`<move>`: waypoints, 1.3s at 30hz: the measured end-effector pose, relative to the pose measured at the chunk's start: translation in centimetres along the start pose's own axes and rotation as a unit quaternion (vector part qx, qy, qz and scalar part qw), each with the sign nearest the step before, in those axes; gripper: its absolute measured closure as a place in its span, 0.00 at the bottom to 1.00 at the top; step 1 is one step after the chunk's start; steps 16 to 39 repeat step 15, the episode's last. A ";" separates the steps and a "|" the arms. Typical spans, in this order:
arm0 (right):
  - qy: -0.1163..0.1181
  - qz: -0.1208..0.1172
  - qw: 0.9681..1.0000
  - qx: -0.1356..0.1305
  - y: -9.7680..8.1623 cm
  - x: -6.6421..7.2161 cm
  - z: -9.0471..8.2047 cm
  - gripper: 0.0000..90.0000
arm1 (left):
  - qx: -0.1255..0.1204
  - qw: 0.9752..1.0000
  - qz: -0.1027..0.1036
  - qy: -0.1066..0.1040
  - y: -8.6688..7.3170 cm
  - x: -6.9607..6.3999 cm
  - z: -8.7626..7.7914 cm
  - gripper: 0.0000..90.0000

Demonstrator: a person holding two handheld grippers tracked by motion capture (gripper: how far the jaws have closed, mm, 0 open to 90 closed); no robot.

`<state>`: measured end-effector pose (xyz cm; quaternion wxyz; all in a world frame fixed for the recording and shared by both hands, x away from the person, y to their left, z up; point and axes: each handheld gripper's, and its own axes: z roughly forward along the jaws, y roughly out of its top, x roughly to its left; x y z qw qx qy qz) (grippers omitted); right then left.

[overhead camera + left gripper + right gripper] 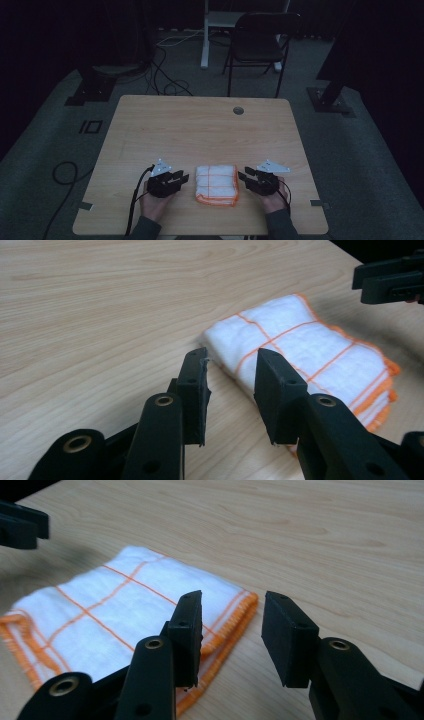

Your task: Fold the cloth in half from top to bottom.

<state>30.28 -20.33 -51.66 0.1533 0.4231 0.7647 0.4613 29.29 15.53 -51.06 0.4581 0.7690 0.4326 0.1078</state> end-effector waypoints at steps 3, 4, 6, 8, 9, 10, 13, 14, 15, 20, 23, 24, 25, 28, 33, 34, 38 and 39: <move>-0.010 0.000 1.000 0.005 -0.2 -0.3 0.2 0.66 | -0.002 1.000 0.001 0.009 -0.2 0.4 0.0 0.73; -0.010 0.002 1.000 0.005 -0.3 -0.4 0.3 0.65 | -0.002 1.000 0.001 0.012 -0.2 0.5 0.0 0.73; -0.021 0.004 1.000 0.010 -0.5 -0.7 0.4 0.65 | -0.002 1.000 0.001 0.016 -0.4 0.7 0.0 0.73; -0.025 0.003 1.000 0.011 -0.6 -0.8 0.5 0.65 | -0.001 1.000 0.002 0.021 -0.6 0.9 0.1 0.73; -0.026 0.005 1.000 0.012 -0.6 -0.9 0.5 0.65 | 0.000 1.000 0.000 0.022 -0.7 1.1 0.2 0.72; -0.029 0.009 0.999 0.011 -0.7 -1.2 0.5 0.65 | 0.001 1.000 -0.002 0.024 -0.8 1.2 0.2 0.72; -0.032 0.015 0.999 0.012 -0.8 -1.5 0.5 0.65 | 0.003 1.000 -0.004 0.027 -0.9 1.4 0.3 0.72; -0.034 0.016 0.999 0.010 -0.8 -1.6 0.5 0.65 | 0.004 1.000 -0.003 0.028 -0.9 1.4 0.3 0.72; -0.035 0.019 0.999 0.011 -0.8 -1.7 0.5 0.65 | 0.004 1.000 -0.002 0.029 -0.9 1.4 0.4 0.72; -0.035 0.019 0.999 0.011 -0.8 -1.7 0.5 0.65 | 0.004 1.000 -0.002 0.029 -0.9 1.4 0.4 0.72; -0.035 0.019 0.999 0.011 -0.8 -1.7 0.5 0.65 | 0.004 1.000 -0.002 0.029 -0.9 1.4 0.4 0.72; -0.035 0.019 0.999 0.011 -0.8 -1.7 0.5 0.65 | 0.004 1.000 -0.002 0.029 -0.9 1.4 0.4 0.72; -0.035 0.019 0.999 0.011 -0.8 -1.7 0.5 0.65 | 0.004 1.000 -0.002 0.029 -0.9 1.4 0.4 0.72; -0.035 0.019 0.999 0.011 -0.8 -1.7 0.5 0.65 | 0.004 1.000 -0.002 0.029 -0.9 1.4 0.4 0.72; -0.035 0.019 0.999 0.011 -0.8 -1.7 0.5 0.65 | 0.004 1.000 -0.002 0.029 -0.9 1.4 0.4 0.72; -0.035 0.019 0.999 0.011 -0.8 -1.7 0.5 0.65 | 0.004 1.000 -0.002 0.029 -0.9 1.4 0.4 0.72; -0.035 0.019 0.999 0.011 -0.8 -1.7 0.5 0.65 | 0.004 1.000 -0.002 0.029 -0.9 1.4 0.4 0.72; -0.035 0.019 0.999 0.011 -0.8 -1.7 0.5 0.65 | 0.004 1.000 -0.002 0.029 -0.9 1.4 0.4 0.72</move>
